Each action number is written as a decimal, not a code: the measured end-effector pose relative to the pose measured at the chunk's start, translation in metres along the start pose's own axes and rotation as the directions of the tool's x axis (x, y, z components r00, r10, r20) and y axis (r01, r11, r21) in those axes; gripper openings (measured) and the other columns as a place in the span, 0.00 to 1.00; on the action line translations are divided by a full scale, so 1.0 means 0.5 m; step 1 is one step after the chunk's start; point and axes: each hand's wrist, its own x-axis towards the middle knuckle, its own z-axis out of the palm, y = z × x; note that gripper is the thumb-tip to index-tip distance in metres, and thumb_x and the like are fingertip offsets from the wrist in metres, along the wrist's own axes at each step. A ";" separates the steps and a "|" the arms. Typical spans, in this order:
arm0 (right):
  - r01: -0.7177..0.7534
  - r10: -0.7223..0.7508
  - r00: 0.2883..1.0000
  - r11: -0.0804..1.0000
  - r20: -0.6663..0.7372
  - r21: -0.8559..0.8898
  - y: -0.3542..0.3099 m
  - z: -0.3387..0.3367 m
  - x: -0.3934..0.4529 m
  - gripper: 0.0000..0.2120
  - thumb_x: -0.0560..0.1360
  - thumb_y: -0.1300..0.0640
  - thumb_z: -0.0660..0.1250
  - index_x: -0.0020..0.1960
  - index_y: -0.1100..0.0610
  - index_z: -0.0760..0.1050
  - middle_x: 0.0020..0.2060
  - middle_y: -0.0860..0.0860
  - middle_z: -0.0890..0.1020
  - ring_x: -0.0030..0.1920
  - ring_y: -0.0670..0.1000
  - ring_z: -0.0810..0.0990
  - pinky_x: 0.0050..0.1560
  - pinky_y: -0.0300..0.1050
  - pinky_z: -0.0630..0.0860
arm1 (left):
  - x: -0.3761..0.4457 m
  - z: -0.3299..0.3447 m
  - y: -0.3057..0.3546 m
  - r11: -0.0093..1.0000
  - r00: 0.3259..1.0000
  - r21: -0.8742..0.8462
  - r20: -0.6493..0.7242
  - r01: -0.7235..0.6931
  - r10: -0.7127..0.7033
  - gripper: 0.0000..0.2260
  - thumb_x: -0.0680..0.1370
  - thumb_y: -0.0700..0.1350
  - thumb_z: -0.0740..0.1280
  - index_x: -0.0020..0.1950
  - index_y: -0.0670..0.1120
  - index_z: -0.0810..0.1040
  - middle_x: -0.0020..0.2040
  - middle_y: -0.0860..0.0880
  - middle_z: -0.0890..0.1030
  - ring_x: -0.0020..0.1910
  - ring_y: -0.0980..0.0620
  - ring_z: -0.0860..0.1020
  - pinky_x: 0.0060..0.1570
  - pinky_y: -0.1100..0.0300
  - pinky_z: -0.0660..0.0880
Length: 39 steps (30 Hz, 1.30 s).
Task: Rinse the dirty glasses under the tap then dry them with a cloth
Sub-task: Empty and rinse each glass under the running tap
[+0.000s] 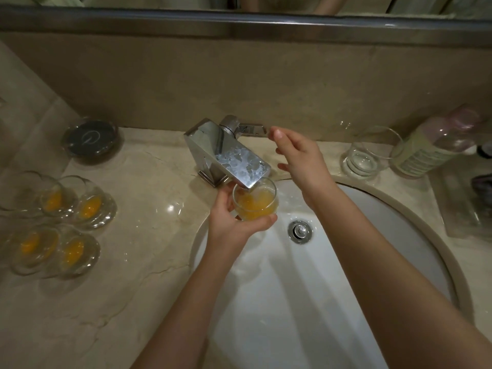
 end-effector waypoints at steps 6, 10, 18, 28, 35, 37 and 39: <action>-0.120 0.115 0.992 0.985 0.042 0.126 0.077 -0.010 -0.106 0.14 0.81 0.48 0.61 0.64 0.48 0.76 0.60 0.46 0.80 0.59 0.45 0.78 0.55 0.42 0.77 | 0.011 0.013 0.001 0.999 0.999 -0.034 0.028 0.024 -0.024 0.35 0.59 0.39 0.82 0.64 0.47 0.74 0.56 0.51 0.82 0.55 0.56 0.81 0.55 0.60 0.79; -0.311 0.290 0.950 0.910 0.112 0.274 0.110 0.009 -0.142 0.16 0.80 0.40 0.57 0.63 0.44 0.75 0.54 0.43 0.82 0.56 0.46 0.80 0.58 0.47 0.77 | 0.015 0.018 -0.012 0.997 0.998 -0.073 0.065 0.031 -0.026 0.37 0.57 0.42 0.80 0.64 0.50 0.74 0.58 0.47 0.82 0.57 0.50 0.81 0.60 0.47 0.77; -0.444 0.355 0.891 0.547 0.283 0.710 0.161 0.041 -0.154 0.20 0.82 0.45 0.54 0.64 0.56 0.73 0.60 0.58 0.80 0.51 0.56 0.85 0.49 0.50 0.83 | 0.029 0.011 -0.035 0.973 0.973 -0.186 0.211 0.135 -0.095 0.38 0.58 0.42 0.79 0.67 0.46 0.73 0.60 0.44 0.81 0.57 0.48 0.82 0.54 0.58 0.79; -0.250 0.274 0.960 0.767 0.051 0.592 0.203 0.029 -0.168 0.12 0.71 0.49 0.68 0.51 0.53 0.75 0.49 0.53 0.76 0.49 0.55 0.77 0.41 0.45 0.81 | 0.067 -0.031 -0.027 0.955 0.915 0.285 0.402 -0.086 -0.038 0.13 0.69 0.44 0.78 0.49 0.47 0.79 0.46 0.51 0.83 0.45 0.56 0.81 0.45 0.67 0.74; -0.158 0.137 0.987 0.874 0.078 0.459 0.170 -0.001 -0.147 0.11 0.75 0.61 0.70 0.58 0.57 0.76 0.56 0.58 0.79 0.52 0.60 0.83 0.48 0.55 0.83 | 0.074 -0.032 0.028 0.958 0.763 0.159 0.580 0.239 -0.286 0.10 0.76 0.46 0.67 0.55 0.47 0.82 0.50 0.50 0.86 0.52 0.55 0.84 0.35 0.64 0.79; -0.120 0.086 0.991 0.906 0.100 0.407 0.162 -0.010 -0.146 0.13 0.73 0.65 0.71 0.56 0.57 0.77 0.51 0.51 0.82 0.49 0.57 0.84 0.52 0.59 0.82 | 0.075 -0.029 0.035 0.938 0.747 0.078 0.583 0.338 -0.318 0.12 0.72 0.46 0.68 0.53 0.45 0.84 0.48 0.48 0.86 0.48 0.53 0.85 0.25 0.69 0.75; -0.105 0.065 0.991 0.918 0.117 0.382 0.159 -0.019 -0.142 0.15 0.71 0.67 0.72 0.55 0.56 0.78 0.44 0.43 0.83 0.48 0.54 0.84 0.54 0.59 0.80 | 0.074 -0.025 0.037 0.905 0.745 -0.032 0.580 0.424 -0.329 0.13 0.69 0.44 0.68 0.50 0.42 0.83 0.45 0.46 0.86 0.43 0.52 0.85 0.21 0.70 0.72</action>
